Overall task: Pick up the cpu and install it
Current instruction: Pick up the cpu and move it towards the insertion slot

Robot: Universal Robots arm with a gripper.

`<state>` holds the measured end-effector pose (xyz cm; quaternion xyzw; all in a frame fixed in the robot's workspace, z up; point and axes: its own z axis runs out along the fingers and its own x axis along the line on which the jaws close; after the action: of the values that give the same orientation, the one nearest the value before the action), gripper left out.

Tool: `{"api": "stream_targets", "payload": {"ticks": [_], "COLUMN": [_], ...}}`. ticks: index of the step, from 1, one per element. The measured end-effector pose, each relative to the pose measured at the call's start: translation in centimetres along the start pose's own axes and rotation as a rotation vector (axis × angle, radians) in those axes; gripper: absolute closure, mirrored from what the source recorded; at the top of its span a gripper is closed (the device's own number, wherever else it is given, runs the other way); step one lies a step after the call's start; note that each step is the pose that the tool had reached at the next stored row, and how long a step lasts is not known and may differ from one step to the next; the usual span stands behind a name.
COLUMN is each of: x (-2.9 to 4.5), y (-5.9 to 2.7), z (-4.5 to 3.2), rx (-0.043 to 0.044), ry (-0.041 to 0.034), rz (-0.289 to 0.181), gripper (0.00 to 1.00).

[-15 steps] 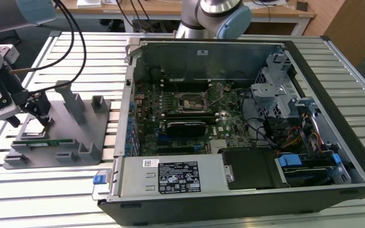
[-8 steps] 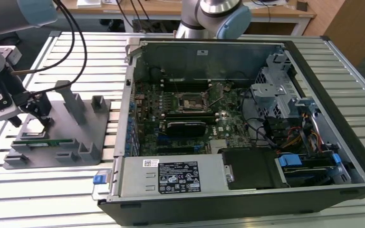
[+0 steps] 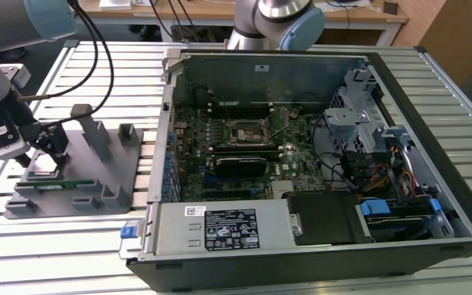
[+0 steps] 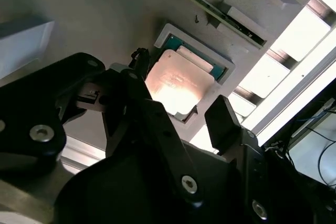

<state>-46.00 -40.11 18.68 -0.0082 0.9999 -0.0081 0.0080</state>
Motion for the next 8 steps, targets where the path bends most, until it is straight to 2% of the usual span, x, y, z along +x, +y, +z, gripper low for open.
{"api": "stream_targets", "payload": {"ticks": [2,3,8], "x": [0.00,0.00,0.00], "y": [0.00,0.00,0.00], "z": [0.01,0.04,0.18], "rx": [0.0000,0.0000,0.0002], "ry": [0.0000,-0.0001,0.0000], "rz": [0.000,0.000,0.001], "gripper": [0.31,0.38,0.38]}}
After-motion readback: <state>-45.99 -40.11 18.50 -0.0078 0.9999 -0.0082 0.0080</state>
